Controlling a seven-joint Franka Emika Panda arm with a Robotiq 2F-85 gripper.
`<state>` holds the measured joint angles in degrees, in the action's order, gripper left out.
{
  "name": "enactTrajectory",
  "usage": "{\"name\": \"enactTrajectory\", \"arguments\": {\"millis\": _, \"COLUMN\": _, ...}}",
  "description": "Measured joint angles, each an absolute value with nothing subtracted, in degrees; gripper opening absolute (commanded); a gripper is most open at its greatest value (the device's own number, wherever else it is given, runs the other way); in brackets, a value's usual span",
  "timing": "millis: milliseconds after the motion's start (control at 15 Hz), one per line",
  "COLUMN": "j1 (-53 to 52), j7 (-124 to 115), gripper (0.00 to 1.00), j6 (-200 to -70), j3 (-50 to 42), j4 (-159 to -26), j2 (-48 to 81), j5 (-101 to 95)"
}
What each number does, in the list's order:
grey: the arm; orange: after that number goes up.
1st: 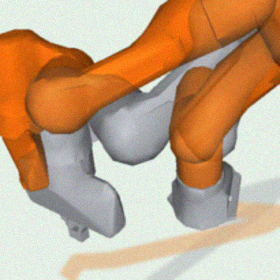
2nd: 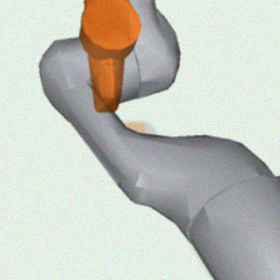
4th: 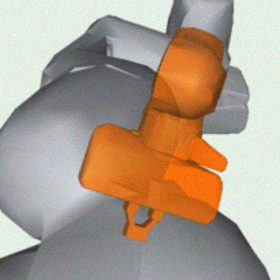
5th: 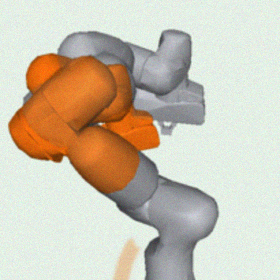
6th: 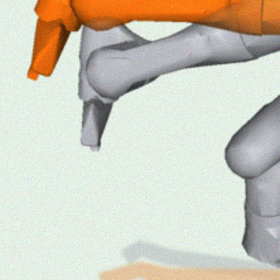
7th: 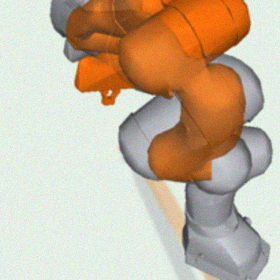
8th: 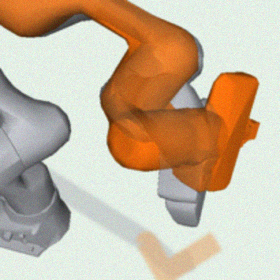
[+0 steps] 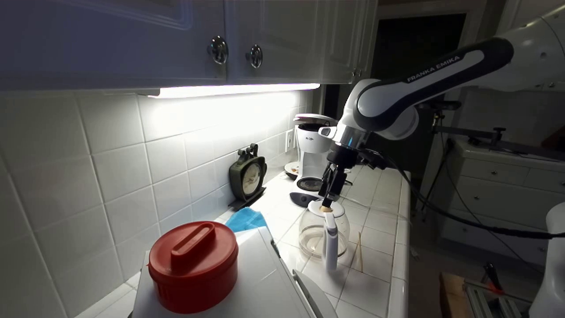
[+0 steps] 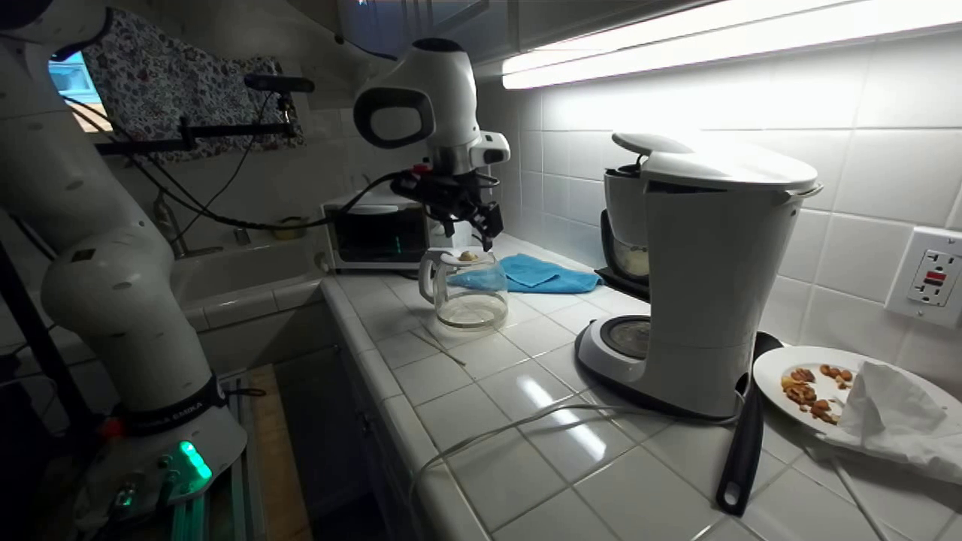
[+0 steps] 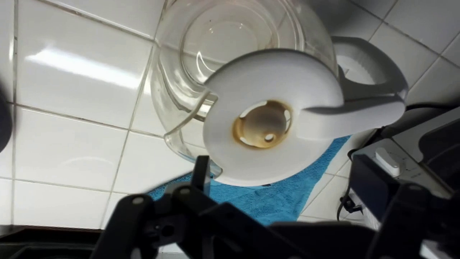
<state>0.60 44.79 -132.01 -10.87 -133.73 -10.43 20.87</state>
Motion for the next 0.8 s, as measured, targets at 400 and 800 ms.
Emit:
{"name": "enactTrajectory", "arguments": {"millis": 400, "j1": 0.7, "j7": 47.47, "gripper": 1.0, "j6": -131.76, "j3": -10.94, "j4": -133.72, "j2": -9.36, "j5": 20.92}}
{"name": "enactTrajectory", "arguments": {"millis": 800, "j1": 0.73, "j7": 47.71, "gripper": 1.0, "j6": -131.76, "j3": -10.91, "j4": -133.72, "j2": -9.14, "j5": 20.91}}
